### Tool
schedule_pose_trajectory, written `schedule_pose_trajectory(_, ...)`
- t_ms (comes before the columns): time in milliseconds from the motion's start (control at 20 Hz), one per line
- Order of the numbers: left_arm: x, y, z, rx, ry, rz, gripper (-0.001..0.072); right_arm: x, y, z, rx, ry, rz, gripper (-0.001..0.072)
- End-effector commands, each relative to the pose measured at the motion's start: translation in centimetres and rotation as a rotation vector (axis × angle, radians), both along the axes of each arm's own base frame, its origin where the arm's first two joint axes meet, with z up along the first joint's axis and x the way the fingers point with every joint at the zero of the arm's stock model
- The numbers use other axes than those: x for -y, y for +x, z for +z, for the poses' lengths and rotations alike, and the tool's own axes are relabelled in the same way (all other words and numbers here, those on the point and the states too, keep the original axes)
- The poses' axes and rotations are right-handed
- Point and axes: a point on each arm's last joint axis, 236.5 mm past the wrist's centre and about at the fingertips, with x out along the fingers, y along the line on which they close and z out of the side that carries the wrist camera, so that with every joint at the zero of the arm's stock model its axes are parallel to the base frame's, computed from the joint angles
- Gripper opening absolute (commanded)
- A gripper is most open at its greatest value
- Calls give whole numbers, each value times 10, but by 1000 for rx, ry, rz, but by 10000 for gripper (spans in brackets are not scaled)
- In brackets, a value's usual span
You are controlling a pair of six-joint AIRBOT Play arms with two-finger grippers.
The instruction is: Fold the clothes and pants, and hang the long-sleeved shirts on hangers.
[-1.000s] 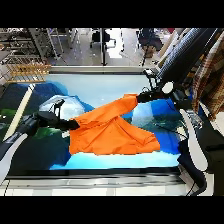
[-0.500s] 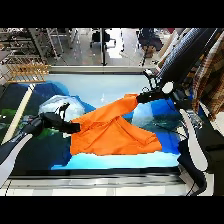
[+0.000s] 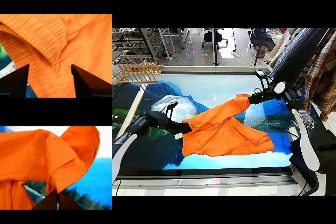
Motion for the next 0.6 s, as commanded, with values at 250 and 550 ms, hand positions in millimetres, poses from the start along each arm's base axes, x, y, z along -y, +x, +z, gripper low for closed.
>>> schedule_pose_trajectory(250, 8, -11, 2, 52, 22, -169, 542, 0, 0, -1, 0, -4, 0, 11)
schedule_pose_trajectory(550, 16, -8, -4, 58, 22, -171, 542, 1, 1, 0, 4, -4, -2, 11)
